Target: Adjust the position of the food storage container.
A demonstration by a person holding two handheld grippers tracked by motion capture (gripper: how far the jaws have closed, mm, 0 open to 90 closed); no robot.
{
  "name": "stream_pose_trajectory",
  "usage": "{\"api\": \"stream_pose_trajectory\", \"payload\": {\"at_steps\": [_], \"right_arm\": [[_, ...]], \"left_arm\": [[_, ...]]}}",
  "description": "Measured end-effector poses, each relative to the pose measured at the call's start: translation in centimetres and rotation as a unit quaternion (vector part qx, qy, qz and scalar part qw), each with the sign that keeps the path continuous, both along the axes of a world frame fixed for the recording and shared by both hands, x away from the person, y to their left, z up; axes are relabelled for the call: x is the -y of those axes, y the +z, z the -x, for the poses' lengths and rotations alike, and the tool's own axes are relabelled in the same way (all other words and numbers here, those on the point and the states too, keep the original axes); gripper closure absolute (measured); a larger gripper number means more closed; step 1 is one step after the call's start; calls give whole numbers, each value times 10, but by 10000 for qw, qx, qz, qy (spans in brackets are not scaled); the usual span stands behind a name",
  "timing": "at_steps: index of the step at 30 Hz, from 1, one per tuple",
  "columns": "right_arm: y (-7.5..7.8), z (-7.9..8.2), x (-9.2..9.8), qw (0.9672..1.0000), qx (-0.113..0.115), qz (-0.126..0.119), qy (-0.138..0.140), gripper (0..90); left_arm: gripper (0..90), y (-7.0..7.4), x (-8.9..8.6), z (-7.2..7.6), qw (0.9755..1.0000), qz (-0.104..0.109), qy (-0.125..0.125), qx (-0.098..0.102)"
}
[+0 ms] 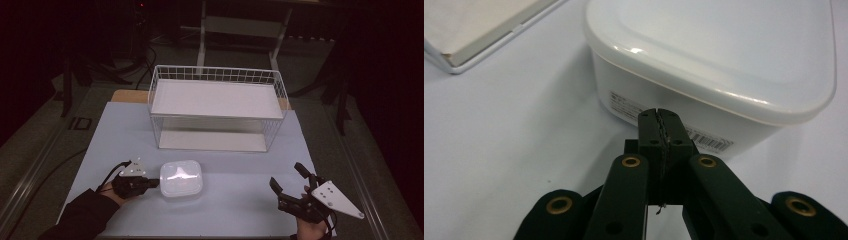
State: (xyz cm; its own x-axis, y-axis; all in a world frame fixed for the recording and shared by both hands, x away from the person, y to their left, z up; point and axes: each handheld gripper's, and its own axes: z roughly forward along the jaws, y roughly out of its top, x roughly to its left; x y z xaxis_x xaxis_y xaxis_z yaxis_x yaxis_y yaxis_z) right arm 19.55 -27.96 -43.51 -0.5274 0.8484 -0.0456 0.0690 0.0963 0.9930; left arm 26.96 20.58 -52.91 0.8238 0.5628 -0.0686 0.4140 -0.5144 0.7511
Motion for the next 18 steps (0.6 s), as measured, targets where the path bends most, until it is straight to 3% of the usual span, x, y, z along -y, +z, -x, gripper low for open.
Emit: {"api": "stream_pose_trajectory", "payload": {"at_steps": [7, 18], "right_arm": [[1, 0, 1, 10000, -13, 2, 2, 114], [-2, -1, -5, 9999, -67, 87, 68, 114]], "left_arm": [[892, 1, 3, -9, 9998, 164, 20, -110], [892, 0, 23, -18, 9996, 205, -120, -150]]}}
